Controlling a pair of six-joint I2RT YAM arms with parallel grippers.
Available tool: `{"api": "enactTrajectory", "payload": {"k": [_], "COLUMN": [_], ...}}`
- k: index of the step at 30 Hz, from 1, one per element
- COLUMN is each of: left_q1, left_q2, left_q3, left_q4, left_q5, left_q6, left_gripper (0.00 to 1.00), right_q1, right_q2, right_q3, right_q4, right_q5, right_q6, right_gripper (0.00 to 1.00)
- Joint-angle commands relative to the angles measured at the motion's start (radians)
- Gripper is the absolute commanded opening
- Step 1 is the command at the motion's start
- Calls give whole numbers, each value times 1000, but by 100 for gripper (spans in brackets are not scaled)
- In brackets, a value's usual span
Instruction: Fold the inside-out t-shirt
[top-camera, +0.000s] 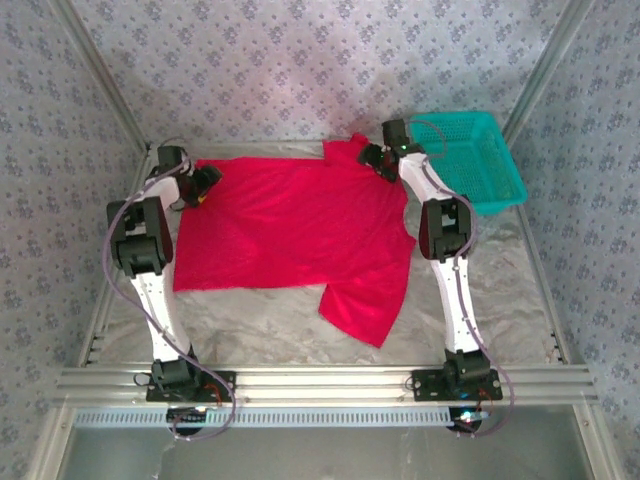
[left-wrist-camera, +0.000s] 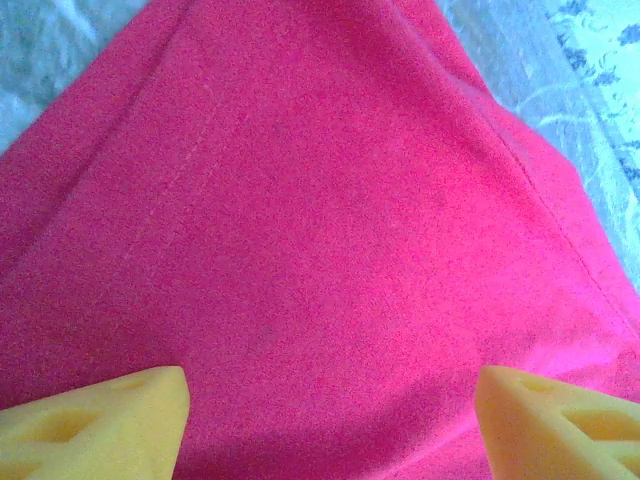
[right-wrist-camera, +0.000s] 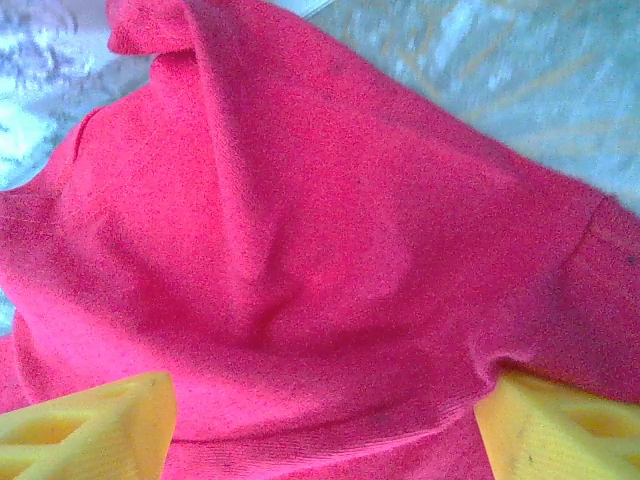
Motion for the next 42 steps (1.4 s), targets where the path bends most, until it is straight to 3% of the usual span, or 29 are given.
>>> {"api": "enactTrajectory", "payload": {"k": [1,5,8,14,18,20,23,27,31,37,41,42], "left_q1": [11,11,4,8,51,108,178,187,187,188,188,188], "left_q2": [40,-84,-273,-671,-827,-880,-907,-910,-877,-806,-832,-843], "left_q3": [33,-1,-119,-438,-686,-816,-913,-954,-978,-960,-967,-972], "left_q4": [-80,-78,-99,-341,-380,-327,-285,-246,-207,-200,-201,-200], "left_q5": [13,36,-29,-261,-263,-208,-143,-117,-129,-158,-156,-161], "left_q6": [33,54,69,33,-26,-44,-37,-31,-36,-21,-23,-23], "left_gripper": [77,78,78,70,62,60,57,56,49,17,0,0], "right_q1": [-22,-11,15,93,167,208,240,245,243,277,347,371], "right_q2": [48,-86,-269,-744,-1014,-1123,-1234,-1341,-1385,-1414,-1445,-1453], "right_q3": [114,65,-95,-729,-1103,-1252,-1402,-1522,-1561,-1611,-1676,-1690], "right_q4": [-122,-106,-101,-29,22,26,10,-5,-31,-92,-116,-117], "right_q5": [-25,-59,-49,45,106,120,119,113,98,46,9,6], "right_q6": [23,-54,-106,-109,-89,-88,-82,-69,-55,-32,27,42], "right_gripper": [80,82,83,78,63,61,61,61,61,59,55,55]}}
